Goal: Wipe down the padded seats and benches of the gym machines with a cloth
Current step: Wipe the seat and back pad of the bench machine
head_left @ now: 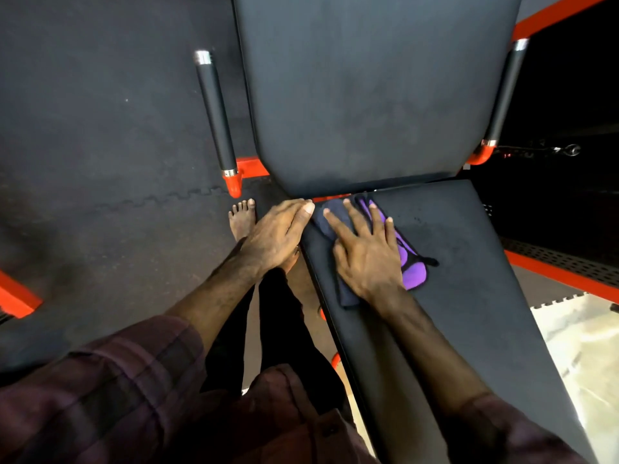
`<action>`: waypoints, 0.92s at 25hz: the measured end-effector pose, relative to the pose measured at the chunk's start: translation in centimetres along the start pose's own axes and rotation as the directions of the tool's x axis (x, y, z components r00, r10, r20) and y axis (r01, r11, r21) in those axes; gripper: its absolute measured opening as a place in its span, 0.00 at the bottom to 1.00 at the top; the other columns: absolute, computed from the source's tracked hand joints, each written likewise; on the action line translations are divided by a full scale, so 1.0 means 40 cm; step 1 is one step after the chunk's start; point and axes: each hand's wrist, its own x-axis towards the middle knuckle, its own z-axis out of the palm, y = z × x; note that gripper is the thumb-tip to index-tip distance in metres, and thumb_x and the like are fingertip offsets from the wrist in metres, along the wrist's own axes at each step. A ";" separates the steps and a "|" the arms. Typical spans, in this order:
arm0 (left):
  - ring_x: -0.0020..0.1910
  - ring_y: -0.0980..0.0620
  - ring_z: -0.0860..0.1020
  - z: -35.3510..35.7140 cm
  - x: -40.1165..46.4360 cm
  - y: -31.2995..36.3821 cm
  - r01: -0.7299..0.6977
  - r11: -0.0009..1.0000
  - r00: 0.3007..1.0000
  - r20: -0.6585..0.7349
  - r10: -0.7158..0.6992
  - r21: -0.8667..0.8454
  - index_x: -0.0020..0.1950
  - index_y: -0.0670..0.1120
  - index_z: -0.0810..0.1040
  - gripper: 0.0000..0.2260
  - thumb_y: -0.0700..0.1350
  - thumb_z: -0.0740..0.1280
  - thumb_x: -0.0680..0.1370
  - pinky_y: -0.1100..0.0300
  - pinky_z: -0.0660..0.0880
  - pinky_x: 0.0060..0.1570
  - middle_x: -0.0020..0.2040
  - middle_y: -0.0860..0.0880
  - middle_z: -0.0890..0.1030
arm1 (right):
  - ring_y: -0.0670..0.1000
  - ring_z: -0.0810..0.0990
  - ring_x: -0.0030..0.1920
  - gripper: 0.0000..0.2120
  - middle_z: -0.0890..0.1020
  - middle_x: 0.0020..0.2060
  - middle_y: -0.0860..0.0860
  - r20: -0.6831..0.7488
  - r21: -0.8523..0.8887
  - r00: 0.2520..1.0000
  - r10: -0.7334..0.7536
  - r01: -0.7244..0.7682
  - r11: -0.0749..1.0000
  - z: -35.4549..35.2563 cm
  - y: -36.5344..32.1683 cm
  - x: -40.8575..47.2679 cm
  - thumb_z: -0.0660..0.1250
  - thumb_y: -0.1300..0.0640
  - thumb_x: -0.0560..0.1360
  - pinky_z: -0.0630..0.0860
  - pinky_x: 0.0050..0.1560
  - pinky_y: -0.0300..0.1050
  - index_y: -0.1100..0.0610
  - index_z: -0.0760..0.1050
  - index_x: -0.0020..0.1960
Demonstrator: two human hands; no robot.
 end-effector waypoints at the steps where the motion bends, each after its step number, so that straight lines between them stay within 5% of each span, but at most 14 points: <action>1: 0.72 0.47 0.75 -0.002 0.002 0.002 0.002 1.000 1.000 0.006 -0.002 0.002 0.72 0.40 0.79 0.18 0.48 0.59 0.88 0.83 0.49 0.66 0.70 0.43 0.80 | 0.66 0.55 0.82 0.31 0.58 0.84 0.48 0.020 0.015 0.996 0.082 -0.082 0.997 -0.005 -0.027 0.045 0.53 0.43 0.80 0.52 0.80 0.71 0.37 0.57 0.83; 4: 0.73 0.48 0.73 -0.008 0.007 0.000 0.025 1.000 0.999 0.027 -0.025 0.013 0.73 0.40 0.78 0.20 0.50 0.58 0.89 0.80 0.49 0.69 0.72 0.43 0.79 | 0.67 0.58 0.81 0.31 0.61 0.83 0.49 -0.011 0.032 1.000 -0.009 0.010 0.999 0.008 -0.081 0.034 0.55 0.45 0.79 0.56 0.79 0.71 0.38 0.60 0.82; 6: 0.75 0.48 0.73 -0.011 0.008 -0.009 0.028 0.998 0.997 0.065 -0.031 0.053 0.74 0.44 0.78 0.25 0.57 0.54 0.88 0.65 0.55 0.78 0.73 0.46 0.79 | 0.64 0.60 0.81 0.31 0.62 0.83 0.48 -0.015 0.027 0.985 -0.172 0.172 0.985 0.015 -0.024 -0.045 0.55 0.45 0.79 0.57 0.79 0.68 0.37 0.60 0.82; 9: 0.75 0.50 0.73 -0.002 0.017 -0.008 0.014 0.997 0.995 0.096 -0.022 0.082 0.74 0.47 0.78 0.30 0.64 0.50 0.85 0.48 0.62 0.79 0.73 0.49 0.79 | 0.63 0.58 0.82 0.31 0.62 0.83 0.48 -0.029 0.024 0.999 -0.036 0.037 0.999 0.005 0.063 -0.023 0.53 0.44 0.79 0.56 0.80 0.68 0.37 0.60 0.82; 12: 0.73 0.49 0.75 0.016 0.033 0.005 -0.050 0.992 0.994 0.099 0.039 0.112 0.74 0.45 0.78 0.31 0.63 0.50 0.85 0.48 0.67 0.77 0.72 0.47 0.80 | 0.67 0.57 0.82 0.32 0.62 0.83 0.49 -0.021 0.076 0.979 0.201 -0.199 0.977 -0.008 0.020 0.073 0.52 0.43 0.78 0.54 0.79 0.70 0.40 0.62 0.82; 16: 0.71 0.47 0.77 0.033 0.047 0.018 -0.099 0.978 0.992 0.096 0.082 0.184 0.73 0.46 0.79 0.29 0.61 0.50 0.85 0.46 0.69 0.74 0.70 0.47 0.81 | 0.63 0.60 0.81 0.31 0.63 0.83 0.47 -0.049 0.066 0.998 -0.043 0.046 0.997 0.018 0.073 -0.056 0.53 0.44 0.79 0.55 0.80 0.67 0.37 0.60 0.82; 21: 0.70 0.45 0.77 0.063 0.063 0.028 -0.093 0.943 0.992 0.110 0.061 0.318 0.76 0.50 0.75 0.29 0.64 0.48 0.86 0.42 0.70 0.72 0.72 0.50 0.79 | 0.67 0.59 0.81 0.31 0.64 0.82 0.49 -0.043 0.082 0.964 0.262 -0.258 0.963 -0.017 0.144 0.071 0.52 0.44 0.78 0.55 0.79 0.71 0.39 0.63 0.82; 23: 0.71 0.44 0.76 0.074 0.076 0.041 -0.084 0.924 0.991 0.131 0.037 0.373 0.77 0.51 0.73 0.29 0.63 0.47 0.85 0.41 0.70 0.72 0.73 0.50 0.78 | 0.67 0.61 0.80 0.31 0.65 0.82 0.49 -0.070 0.078 0.984 0.163 -0.157 0.984 -0.008 0.142 0.075 0.53 0.44 0.78 0.56 0.79 0.71 0.38 0.62 0.82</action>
